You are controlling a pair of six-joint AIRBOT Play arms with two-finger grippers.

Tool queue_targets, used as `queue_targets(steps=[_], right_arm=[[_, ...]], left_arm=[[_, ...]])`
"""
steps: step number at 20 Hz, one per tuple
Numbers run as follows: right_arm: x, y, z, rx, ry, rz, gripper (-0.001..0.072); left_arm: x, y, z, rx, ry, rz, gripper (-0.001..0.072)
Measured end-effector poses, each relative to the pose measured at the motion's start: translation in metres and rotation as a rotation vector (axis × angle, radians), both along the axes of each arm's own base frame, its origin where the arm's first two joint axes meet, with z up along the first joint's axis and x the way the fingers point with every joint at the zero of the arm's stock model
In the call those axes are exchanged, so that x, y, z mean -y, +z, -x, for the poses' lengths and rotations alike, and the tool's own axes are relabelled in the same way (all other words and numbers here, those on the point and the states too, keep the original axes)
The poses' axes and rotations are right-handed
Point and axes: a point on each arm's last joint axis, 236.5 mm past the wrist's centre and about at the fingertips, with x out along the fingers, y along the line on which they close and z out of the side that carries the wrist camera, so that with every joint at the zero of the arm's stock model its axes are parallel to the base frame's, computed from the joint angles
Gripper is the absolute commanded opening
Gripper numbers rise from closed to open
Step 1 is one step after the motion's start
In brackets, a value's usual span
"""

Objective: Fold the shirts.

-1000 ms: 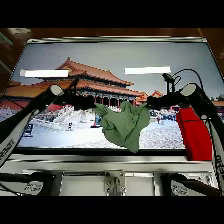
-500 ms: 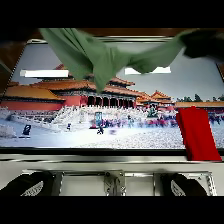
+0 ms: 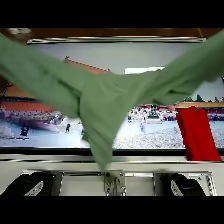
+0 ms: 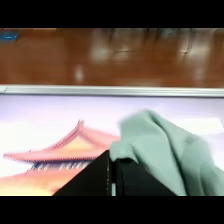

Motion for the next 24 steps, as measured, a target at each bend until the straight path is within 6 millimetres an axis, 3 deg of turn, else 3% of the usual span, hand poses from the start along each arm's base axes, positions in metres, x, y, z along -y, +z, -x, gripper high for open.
queue_targets(steps=[7, 12, 15, 19, 24], right_arm=[[0.033, -0.05, -0.01, -0.21, -0.136, 0.048, 0.0061], [0.037, -0.101, -0.004, -0.433, -0.154, 0.039, 0.0061], [0.02, -0.147, 0.001, -0.626, -0.096, -0.007, 0.0061], [-0.004, -0.229, -0.006, -0.9, -0.028, -0.086, 0.0061], [-0.025, -0.328, -0.052, -1.072, -0.002, -0.201, 0.0061]], left_arm=[[-0.05, -0.08, -0.013, -0.24, 0.206, -0.028, 0.004], [-0.059, -0.132, -0.021, -0.368, 0.244, -0.041, 0.004], [-0.054, -0.165, -0.03, -0.429, 0.23, -0.038, 0.004], [-0.043, -0.213, -0.056, -0.484, 0.21, -0.001, 0.004], [-0.009, -0.287, -0.11, -0.582, 0.139, 0.111, 0.0058]])
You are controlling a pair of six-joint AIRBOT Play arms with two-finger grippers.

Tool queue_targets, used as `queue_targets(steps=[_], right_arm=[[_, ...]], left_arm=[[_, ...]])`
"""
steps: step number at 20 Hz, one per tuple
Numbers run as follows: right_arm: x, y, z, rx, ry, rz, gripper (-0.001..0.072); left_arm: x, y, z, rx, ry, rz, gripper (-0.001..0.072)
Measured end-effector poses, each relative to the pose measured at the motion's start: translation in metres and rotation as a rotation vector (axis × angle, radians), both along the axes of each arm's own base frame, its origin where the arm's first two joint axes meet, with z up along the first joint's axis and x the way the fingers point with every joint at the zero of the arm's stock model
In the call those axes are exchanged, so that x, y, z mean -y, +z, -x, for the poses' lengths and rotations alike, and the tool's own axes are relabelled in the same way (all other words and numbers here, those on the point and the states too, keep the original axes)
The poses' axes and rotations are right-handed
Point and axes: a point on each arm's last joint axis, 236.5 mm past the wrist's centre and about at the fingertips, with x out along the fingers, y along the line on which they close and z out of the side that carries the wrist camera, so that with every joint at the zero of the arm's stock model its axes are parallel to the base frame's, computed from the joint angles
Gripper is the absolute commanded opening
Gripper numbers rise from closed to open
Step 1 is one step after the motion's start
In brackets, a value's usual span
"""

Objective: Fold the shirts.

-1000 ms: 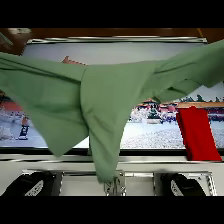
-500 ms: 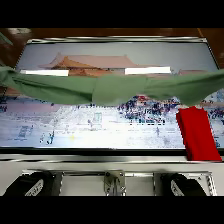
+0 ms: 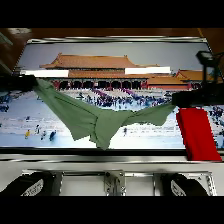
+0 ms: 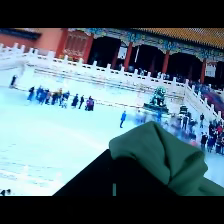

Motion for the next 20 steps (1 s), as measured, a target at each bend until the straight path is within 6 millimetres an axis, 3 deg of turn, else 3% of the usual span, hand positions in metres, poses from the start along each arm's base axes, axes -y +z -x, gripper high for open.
queue_targets(steps=[1, 2, 3, 4, 7, 10, 12, 15, 17, 20], right_arm=[[-0.004, -0.012, -0.012, -0.003, -0.007, -0.022, 0.0061], [-0.009, -0.025, -0.026, -0.004, -0.017, -0.05, 0.0061], [-0.013, -0.037, -0.037, -0.006, -0.027, -0.076, 0.0061], [-0.019, -0.046, -0.048, -0.002, -0.038, -0.109, 0.0061], [-0.028, -0.066, -0.067, -0.01, -0.065, -0.166, 0.0065], [-0.03, -0.077, -0.073, -0.019, -0.064, -0.177, 0.0067], [-0.03, -0.081, -0.074, -0.025, -0.057, -0.172, 0.0067], [-0.03, -0.085, -0.071, -0.044, -0.047, -0.168, 0.0067], [-0.031, -0.087, -0.068, -0.058, -0.035, -0.164, 0.0067], [-0.031, -0.089, -0.064, -0.072, -0.019, -0.158, 0.0067]], left_arm=[[0.008, -0.019, -0.009, -0.036, -0.006, 0.036, 0.0232], [0.018, -0.039, -0.019, -0.071, -0.01, 0.077, 0.0531], [0.026, -0.059, -0.025, -0.113, -0.011, 0.115, 0.067], [0.035, -0.078, -0.028, -0.16, -0.009, 0.159, 0.0665], [0.042, -0.105, -0.022, -0.269, -0.019, 0.209, 0.0666], [0.053, -0.123, 0.016, -0.441, -0.097, 0.225, 0.0666], [0.076, -0.143, 0.054, -0.567, -0.171, 0.26, 0.0666], [0.133, -0.182, 0.109, -0.716, -0.273, 0.376, 0.0666], [0.167, -0.203, 0.131, -0.748, -0.301, 0.456, 0.0666], [0.208, -0.222, 0.149, -0.765, -0.311, 0.546, 0.0666]])
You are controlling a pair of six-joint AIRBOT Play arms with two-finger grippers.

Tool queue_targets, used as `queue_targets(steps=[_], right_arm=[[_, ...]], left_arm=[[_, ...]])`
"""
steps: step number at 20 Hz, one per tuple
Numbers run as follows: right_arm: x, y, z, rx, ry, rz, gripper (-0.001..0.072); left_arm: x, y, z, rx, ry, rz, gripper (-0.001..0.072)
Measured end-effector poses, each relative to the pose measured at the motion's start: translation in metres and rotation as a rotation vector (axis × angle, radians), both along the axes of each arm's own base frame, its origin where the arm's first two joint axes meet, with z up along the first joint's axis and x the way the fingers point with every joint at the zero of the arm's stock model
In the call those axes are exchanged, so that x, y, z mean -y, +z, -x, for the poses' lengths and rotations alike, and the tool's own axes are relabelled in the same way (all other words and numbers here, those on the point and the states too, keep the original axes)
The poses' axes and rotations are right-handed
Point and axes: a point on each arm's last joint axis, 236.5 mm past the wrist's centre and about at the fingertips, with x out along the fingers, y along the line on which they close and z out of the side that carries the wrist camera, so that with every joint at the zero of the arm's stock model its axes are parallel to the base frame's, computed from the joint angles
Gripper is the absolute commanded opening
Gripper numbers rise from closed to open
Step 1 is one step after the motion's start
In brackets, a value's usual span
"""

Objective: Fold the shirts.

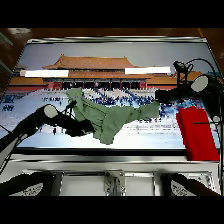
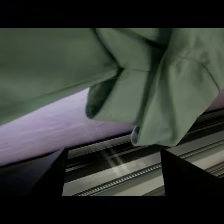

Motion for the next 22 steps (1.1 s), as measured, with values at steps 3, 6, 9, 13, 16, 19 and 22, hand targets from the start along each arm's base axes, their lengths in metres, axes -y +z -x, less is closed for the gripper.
queue_targets(steps=[3, 6, 9, 13, 16, 19, 22], right_arm=[[0.0, -0.001, 0.002, -0.005, 0.007, 0.003, 0.0067], [0.0, -0.001, 0.002, -0.005, 0.015, 0.006, 0.0067], [0.0, -0.001, 0.002, -0.004, 0.019, 0.007, 0.0067], [0.0, -0.001, 0.003, -0.005, 0.021, 0.008, 0.0066], [0.0, 0.002, 0.003, 0.003, 0.025, 0.01, 0.0062], [0.001, 0.032, -0.003, 0.1, 0.031, 0.019, 0.0062], [0.005, 0.111, -0.016, 0.333, 0.045, 0.054, 0.0061]], left_arm=[[0.028, -0.017, 0.008, -0.035, 0.028, 0.044, 0.0665], [0.046, -0.031, 0.012, -0.06, 0.054, 0.069, 0.0662], [0.059, -0.041, 0.01, -0.072, 0.091, 0.088, 0.0254], [0.067, -0.042, -0.002, -0.02, 0.104, 0.104, 0.0038], [0.077, -0.002, -0.028, 0.122, 0.055, 0.155, 0.0038], [0.07, 0.094, -0.072, 0.41, -0.034, 0.186, 0.0038], [0.025, 0.248, -0.115, 0.794, -0.026, 0.174, 0.0039]])
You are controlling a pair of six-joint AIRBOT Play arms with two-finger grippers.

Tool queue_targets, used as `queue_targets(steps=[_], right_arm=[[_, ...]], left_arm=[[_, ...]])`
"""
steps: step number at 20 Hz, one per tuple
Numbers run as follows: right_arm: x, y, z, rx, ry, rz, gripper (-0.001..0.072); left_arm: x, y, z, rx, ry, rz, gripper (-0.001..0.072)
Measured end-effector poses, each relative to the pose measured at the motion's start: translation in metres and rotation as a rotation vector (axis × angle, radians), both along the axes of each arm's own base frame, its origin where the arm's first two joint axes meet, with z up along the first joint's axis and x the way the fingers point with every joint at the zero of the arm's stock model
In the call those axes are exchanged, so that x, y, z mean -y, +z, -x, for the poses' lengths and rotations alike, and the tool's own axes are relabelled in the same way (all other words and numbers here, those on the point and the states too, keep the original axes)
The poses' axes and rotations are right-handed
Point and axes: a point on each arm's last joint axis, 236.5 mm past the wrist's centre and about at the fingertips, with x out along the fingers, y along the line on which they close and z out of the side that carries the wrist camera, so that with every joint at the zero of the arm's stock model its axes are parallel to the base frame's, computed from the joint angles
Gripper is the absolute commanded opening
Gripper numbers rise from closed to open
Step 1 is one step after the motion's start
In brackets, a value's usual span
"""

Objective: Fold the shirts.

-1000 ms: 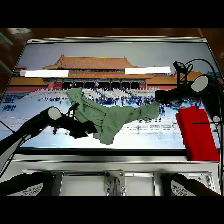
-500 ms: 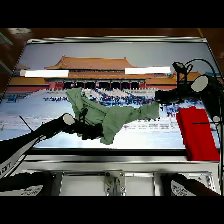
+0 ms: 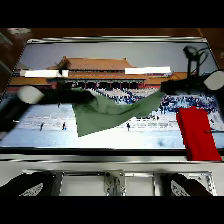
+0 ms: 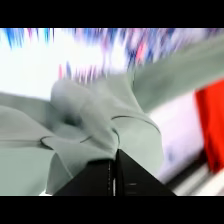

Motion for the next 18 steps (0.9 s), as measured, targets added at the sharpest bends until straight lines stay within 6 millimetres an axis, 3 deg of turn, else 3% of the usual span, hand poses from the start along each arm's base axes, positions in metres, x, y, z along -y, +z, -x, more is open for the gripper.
queue_targets(steps=[2, 4, 5, 6, 7, 8, 10, 12, 14, 16, 18], right_arm=[[0.008, 0.085, -0.001, 0.234, -0.013, 0.035, 0.0061], [0.015, 0.175, 0.014, 0.48, -0.04, 0.057, 0.0061], [0.018, 0.215, 0.027, 0.59, -0.055, 0.058, 0.0061], [0.021, 0.254, 0.045, 0.697, -0.068, 0.063, 0.0061], [0.022, 0.285, 0.062, 0.786, -0.079, 0.062, 0.0061], [0.025, 0.313, 0.081, 0.866, -0.09, 0.065, 0.0061], [0.029, 0.345, 0.111, 0.961, -0.105, 0.082, 0.0061], [0.032, 0.35, 0.127, 0.969, -0.11, 0.113, 0.0061], [0.033, 0.332, 0.131, 0.889, -0.094, 0.143, 0.0061], [0.03, 0.289, 0.122, 0.719, -0.057, 0.167, 0.0061], [0.026, 0.226, 0.109, 0.477, -0.014, 0.171, 0.0061]], left_arm=[[-0.05, 0.122, -0.005, 0.274, 0.102, 0.019, 0.0039], [-0.101, 0.231, 0.017, 0.519, 0.222, 0.038, 0.0039], [-0.118, 0.271, 0.035, 0.613, 0.266, 0.042, 0.0039], [-0.135, 0.306, 0.055, 0.702, 0.312, 0.043, 0.0039], [-0.148, 0.329, 0.071, 0.763, 0.35, 0.032, 0.0039], [-0.161, 0.345, 0.086, 0.81, 0.389, 0.009, 0.004], [-0.179, 0.356, 0.102, 0.848, 0.451, -0.049, 0.004], [-0.201, 0.355, 0.103, 0.842, 0.529, -0.118, 0.004], [-0.222, 0.351, 0.093, 0.829, 0.6, -0.18, 0.004], [-0.236, 0.34, 0.071, 0.788, 0.633, -0.218, 0.004], [-0.244, 0.318, 0.037, 0.717, 0.637, -0.232, 0.004]])
